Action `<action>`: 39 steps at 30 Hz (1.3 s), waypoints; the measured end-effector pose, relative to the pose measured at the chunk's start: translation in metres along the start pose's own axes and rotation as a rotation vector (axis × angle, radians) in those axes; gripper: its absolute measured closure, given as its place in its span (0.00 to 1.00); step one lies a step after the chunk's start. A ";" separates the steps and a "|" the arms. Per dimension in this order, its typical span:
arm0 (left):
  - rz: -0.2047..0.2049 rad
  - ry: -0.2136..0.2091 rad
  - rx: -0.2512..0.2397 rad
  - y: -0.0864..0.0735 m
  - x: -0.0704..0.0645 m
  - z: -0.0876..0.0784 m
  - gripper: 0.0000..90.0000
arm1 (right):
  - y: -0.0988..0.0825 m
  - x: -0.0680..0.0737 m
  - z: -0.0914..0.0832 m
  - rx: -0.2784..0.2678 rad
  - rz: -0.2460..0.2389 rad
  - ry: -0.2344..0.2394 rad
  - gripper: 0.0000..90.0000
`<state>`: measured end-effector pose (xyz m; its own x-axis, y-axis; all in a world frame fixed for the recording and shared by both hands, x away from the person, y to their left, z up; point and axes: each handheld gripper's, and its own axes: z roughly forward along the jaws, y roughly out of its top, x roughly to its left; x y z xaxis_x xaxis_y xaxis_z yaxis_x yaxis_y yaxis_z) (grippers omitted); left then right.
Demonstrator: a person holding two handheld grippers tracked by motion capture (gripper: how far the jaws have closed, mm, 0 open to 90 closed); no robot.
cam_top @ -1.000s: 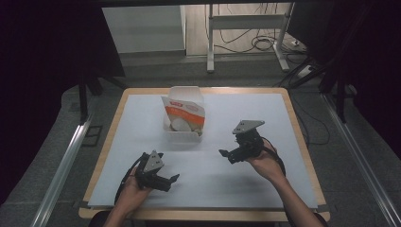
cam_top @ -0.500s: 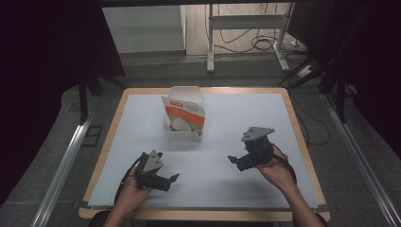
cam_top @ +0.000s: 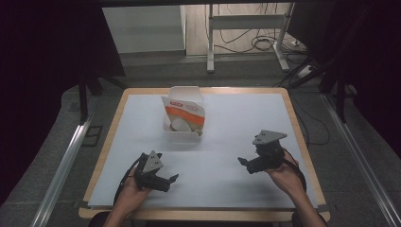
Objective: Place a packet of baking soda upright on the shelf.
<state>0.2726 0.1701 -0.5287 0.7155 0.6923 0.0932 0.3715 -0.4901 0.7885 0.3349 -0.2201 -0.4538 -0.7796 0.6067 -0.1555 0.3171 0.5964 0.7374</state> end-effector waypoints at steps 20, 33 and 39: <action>0.003 0.003 0.003 0.000 0.000 0.000 0.04 | -0.028 -0.003 -0.015 -0.011 0.087 -0.024 0.00; 0.008 0.006 0.011 0.000 -0.001 0.002 0.04 | -0.052 -0.004 -0.016 0.005 0.102 -0.053 0.00; 0.012 0.004 0.018 0.000 -0.002 0.002 0.04 | -0.061 -0.007 -0.005 0.057 0.124 -0.046 0.00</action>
<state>0.2727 0.1675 -0.5301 0.7176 0.6885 0.1047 0.3736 -0.5075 0.7765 0.3180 -0.2631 -0.4944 -0.7072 0.7004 -0.0965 0.4406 0.5434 0.7145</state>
